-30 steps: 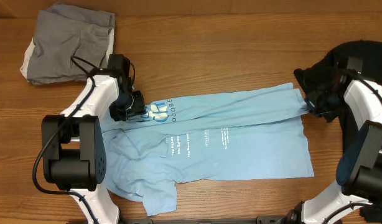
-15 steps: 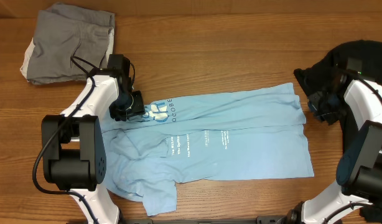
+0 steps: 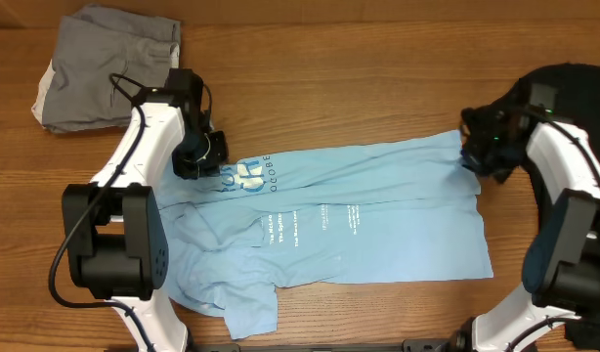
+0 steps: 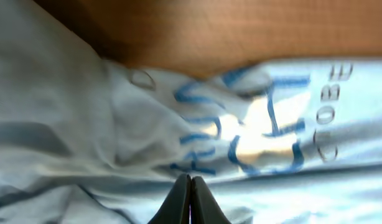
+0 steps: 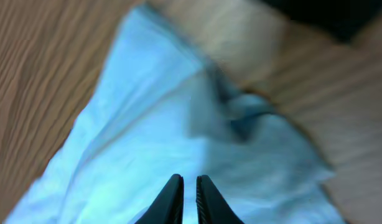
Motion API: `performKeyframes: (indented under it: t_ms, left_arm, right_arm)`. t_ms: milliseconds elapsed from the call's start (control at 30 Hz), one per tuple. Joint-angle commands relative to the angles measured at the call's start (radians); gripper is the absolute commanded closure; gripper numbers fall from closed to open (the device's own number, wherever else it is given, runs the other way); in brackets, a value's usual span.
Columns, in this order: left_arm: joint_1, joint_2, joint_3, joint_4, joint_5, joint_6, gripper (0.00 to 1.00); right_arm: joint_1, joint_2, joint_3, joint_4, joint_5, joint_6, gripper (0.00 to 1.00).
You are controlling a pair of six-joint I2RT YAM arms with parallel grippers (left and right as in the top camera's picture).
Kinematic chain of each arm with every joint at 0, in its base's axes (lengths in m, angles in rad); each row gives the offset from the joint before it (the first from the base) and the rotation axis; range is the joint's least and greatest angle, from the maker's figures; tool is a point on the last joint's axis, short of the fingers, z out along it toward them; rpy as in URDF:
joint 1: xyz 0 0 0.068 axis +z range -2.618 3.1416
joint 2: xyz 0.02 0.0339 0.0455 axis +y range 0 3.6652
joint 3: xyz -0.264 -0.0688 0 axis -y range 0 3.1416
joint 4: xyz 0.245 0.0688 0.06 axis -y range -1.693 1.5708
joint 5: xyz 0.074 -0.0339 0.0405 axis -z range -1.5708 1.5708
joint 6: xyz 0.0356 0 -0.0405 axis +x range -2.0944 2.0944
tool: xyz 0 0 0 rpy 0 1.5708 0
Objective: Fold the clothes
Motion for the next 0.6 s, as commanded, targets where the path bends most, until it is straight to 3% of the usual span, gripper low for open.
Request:
performKeyframes:
  t_ms: [0, 167, 567]
  left_arm:
    - [-0.048, -0.010, 0.005, -0.031, 0.027, 0.039, 0.96]
    - [-0.070, -0.010, -0.072, -0.032, 0.029, 0.024, 0.96]
    - [-0.011, -0.010, -0.216, 0.124, 0.014, -0.002, 0.95]
  right_arm:
    - [0.066, -0.019, 0.014, 0.021, 0.008, -0.079, 0.84]
    - [0.124, 0.000, 0.002, 0.035, 0.072, -0.041, 0.93]
    - [0.121, 0.007, -0.077, 0.114, 0.142, -0.012, 0.92]
